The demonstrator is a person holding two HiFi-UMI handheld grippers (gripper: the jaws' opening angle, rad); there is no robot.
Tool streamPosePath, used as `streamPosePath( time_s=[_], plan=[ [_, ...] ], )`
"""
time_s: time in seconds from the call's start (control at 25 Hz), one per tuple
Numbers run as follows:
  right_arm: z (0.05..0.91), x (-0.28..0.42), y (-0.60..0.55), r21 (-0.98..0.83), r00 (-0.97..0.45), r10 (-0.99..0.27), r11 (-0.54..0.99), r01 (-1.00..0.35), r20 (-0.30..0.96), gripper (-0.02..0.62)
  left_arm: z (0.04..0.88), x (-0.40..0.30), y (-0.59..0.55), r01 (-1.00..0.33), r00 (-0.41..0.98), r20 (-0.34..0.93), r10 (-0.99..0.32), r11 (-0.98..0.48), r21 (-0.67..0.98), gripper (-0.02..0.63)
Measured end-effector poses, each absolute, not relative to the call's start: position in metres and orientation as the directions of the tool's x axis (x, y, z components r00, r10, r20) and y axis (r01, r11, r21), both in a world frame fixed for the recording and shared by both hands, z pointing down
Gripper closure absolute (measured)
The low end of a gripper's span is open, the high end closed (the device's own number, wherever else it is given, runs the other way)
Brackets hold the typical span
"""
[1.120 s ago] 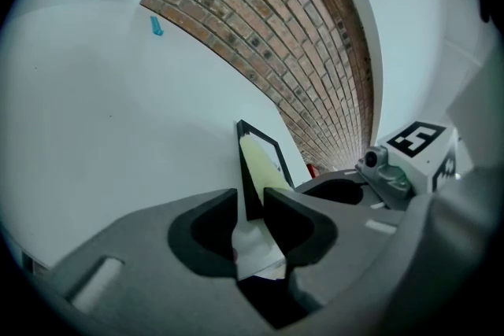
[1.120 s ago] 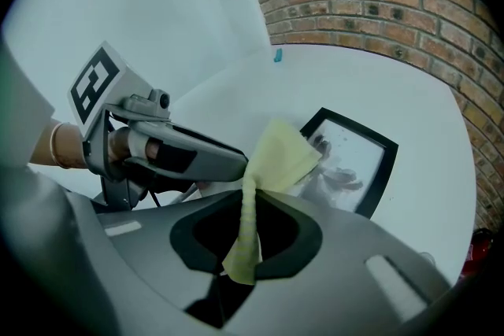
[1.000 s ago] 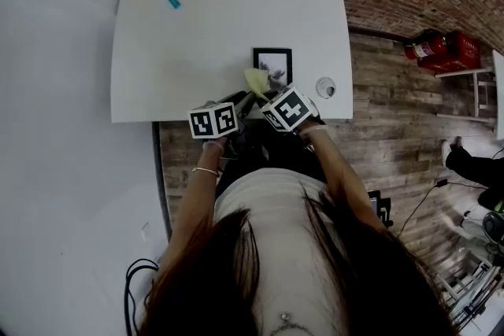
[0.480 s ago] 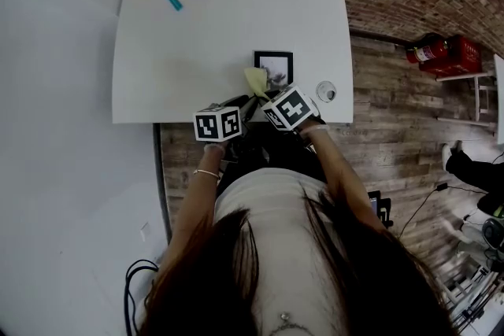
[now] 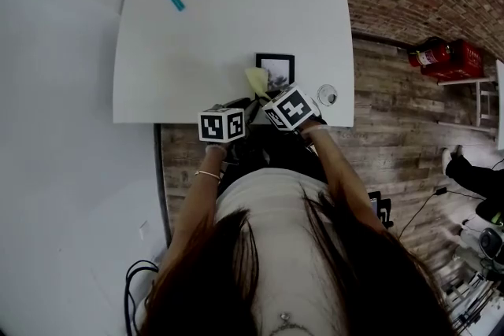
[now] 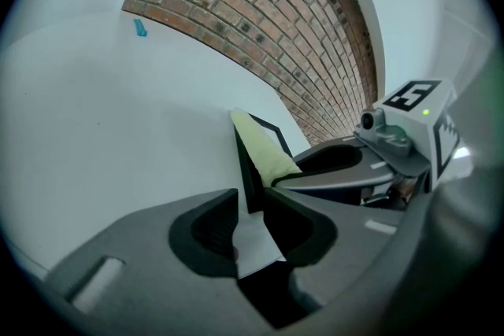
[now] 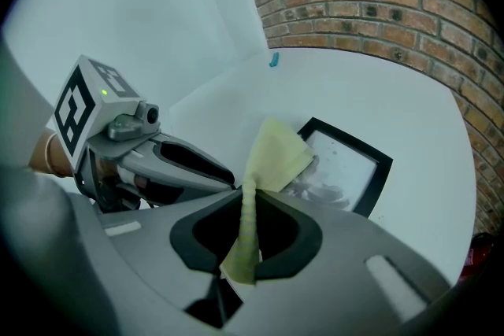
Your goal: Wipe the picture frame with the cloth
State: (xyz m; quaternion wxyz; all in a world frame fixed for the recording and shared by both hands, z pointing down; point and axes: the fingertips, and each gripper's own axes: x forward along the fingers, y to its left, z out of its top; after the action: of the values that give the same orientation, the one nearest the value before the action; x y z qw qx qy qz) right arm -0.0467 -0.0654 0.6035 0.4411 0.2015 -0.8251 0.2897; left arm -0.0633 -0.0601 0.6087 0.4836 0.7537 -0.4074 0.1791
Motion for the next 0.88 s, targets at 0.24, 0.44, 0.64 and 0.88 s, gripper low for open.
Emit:
streamPosePath(
  time_s=[0.24,0.44,0.64,0.88],
  plan=[
    [0.604,-0.047,-0.069,-0.294,-0.526,-0.075,0.758,-0.581,0.847,0.555,0.609,-0.062,-0.058,-0.788,0.604,0.667,-0.436,-0.200,0.583,0.508],
    [0.604,-0.047,-0.073,-0.291,-0.528,-0.075,0.763,-0.576,0.846,0.555,0.610,-0.063,-0.059,-0.787,0.605,0.668,-0.433,-0.196,0.585,0.508],
    [0.603,-0.046,-0.077,-0.292,-0.527,-0.071,0.765,-0.573,0.847,0.555,0.607,-0.061,-0.059,-0.783,0.609,0.667,-0.429,-0.193,0.592,0.508],
    [0.603,-0.046,-0.082,-0.291,-0.526,-0.069,0.768,-0.570,0.848,0.555,0.607,-0.061,-0.059,-0.781,0.610,0.666,-0.430,-0.189,0.595,0.508]
  ],
)
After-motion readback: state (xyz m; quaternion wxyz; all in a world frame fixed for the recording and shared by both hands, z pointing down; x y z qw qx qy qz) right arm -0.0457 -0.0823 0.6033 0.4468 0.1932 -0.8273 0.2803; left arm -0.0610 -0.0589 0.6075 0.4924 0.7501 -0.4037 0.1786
